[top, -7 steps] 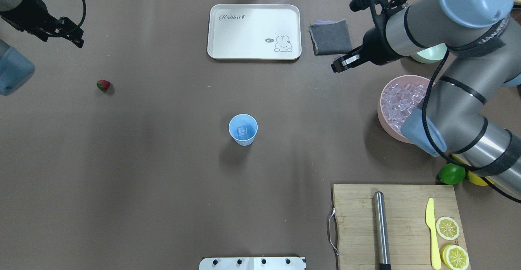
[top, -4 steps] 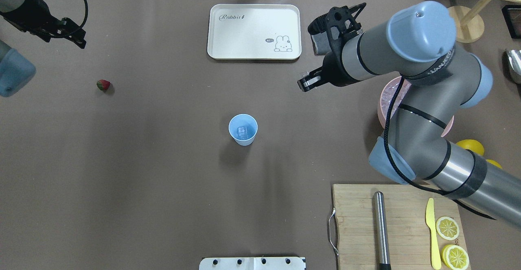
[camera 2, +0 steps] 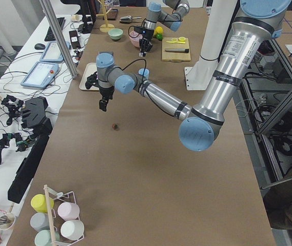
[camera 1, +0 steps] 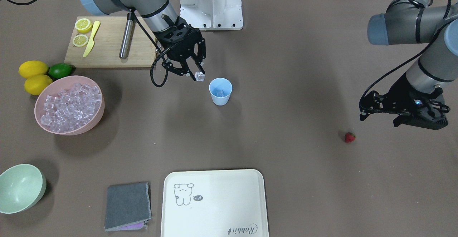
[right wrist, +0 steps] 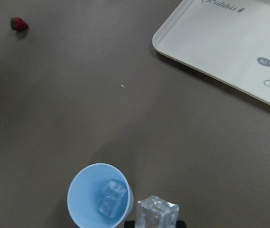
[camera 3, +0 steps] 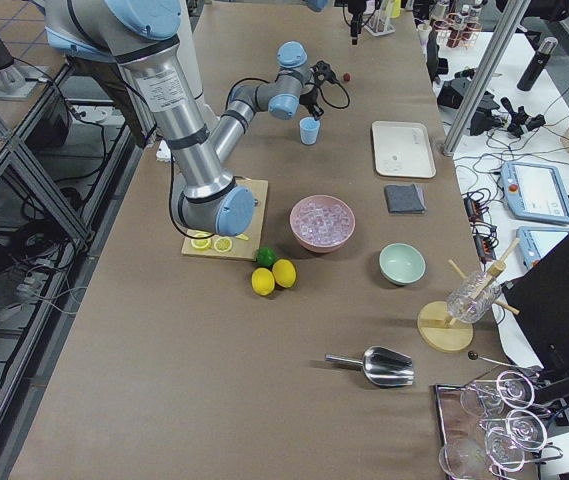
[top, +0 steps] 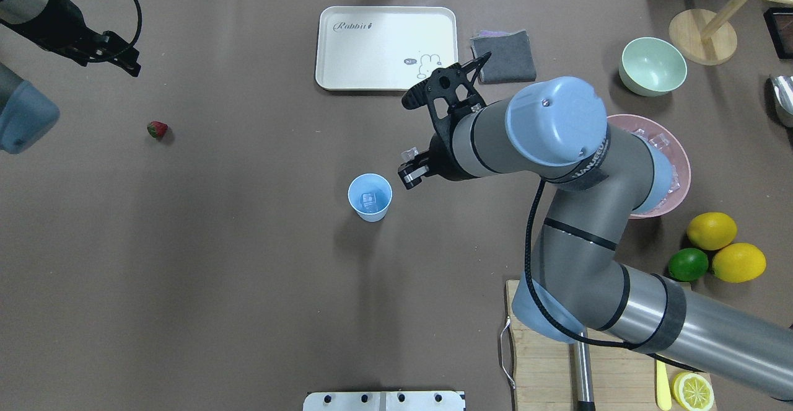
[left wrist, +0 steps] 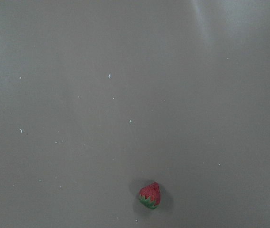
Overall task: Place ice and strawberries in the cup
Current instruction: 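Carry the second ice cube with the right gripper to the cup, then open the right gripper to drop the ice cube into the cup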
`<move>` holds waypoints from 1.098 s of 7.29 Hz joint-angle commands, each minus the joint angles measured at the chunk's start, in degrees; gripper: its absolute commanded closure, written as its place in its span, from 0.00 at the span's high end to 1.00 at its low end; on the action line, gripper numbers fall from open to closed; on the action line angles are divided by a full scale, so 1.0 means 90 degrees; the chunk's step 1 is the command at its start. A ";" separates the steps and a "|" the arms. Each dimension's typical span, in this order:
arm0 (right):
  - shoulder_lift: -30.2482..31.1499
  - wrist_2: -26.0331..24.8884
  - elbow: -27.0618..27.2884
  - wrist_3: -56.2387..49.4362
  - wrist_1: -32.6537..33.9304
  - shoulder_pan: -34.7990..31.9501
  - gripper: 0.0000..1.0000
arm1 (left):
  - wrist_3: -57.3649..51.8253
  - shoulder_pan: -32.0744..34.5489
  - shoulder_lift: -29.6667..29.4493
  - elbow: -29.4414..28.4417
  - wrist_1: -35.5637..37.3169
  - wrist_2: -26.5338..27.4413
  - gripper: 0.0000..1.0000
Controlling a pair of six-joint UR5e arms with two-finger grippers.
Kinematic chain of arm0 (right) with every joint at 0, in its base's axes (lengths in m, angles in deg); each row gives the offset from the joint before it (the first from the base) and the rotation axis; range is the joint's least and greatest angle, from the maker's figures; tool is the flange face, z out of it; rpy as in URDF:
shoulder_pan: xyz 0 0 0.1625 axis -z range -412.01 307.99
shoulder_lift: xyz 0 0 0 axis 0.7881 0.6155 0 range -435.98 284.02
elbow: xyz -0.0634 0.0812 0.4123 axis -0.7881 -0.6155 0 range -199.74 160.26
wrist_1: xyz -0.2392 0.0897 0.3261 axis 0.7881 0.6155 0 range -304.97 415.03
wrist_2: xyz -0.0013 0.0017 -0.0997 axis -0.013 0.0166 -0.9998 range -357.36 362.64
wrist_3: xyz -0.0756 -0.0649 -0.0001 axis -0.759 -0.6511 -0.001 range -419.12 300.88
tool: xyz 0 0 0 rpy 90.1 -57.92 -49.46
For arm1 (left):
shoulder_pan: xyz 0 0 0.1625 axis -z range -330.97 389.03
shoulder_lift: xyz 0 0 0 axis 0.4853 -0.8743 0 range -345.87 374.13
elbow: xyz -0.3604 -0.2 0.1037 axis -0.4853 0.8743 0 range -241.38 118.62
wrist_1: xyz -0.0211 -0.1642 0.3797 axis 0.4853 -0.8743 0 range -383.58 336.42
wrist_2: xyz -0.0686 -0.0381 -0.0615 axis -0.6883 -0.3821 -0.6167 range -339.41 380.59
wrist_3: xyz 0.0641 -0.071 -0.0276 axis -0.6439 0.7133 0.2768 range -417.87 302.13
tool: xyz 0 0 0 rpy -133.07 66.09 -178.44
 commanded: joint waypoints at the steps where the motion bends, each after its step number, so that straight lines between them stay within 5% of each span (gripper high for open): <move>1: -0.0559 -0.0151 -0.0627 -0.0004 -0.0052 0.0161 0.00 | -0.0012 -0.0012 0.0081 -0.0017 -0.0032 0.0025 0.98; 7: -0.0670 -0.0161 -0.1071 -0.0014 -0.0063 0.0337 0.00 | 0.0017 0.0056 0.0140 -0.0086 -0.0189 -0.0014 0.98; 8: -0.0670 -0.0171 -0.1071 -0.0004 -0.0072 0.0395 0.15 | 0.0017 0.0056 0.0170 -0.0056 -0.0189 -0.0014 0.98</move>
